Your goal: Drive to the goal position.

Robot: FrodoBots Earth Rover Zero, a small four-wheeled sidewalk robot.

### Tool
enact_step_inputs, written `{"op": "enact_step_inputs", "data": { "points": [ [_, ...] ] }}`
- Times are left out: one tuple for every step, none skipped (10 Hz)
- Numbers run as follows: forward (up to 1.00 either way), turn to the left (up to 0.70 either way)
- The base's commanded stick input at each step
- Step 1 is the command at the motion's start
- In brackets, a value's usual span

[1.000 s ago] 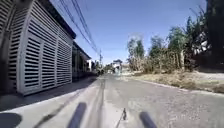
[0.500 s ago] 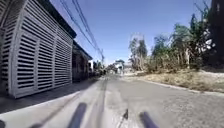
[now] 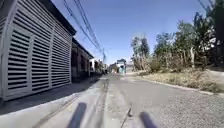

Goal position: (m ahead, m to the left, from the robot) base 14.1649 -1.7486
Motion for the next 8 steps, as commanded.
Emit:
{"op": "enact_step_inputs", "data": {
  "points": [
    [0.7,0.0],
    [0.7,0.0],
    [0.7,0.0],
    [0.7,0.0],
    [0.7,0.0],
    [0.7,0.0],
    [0.7,0.0],
    [0.7,0.0]
  ]
}}
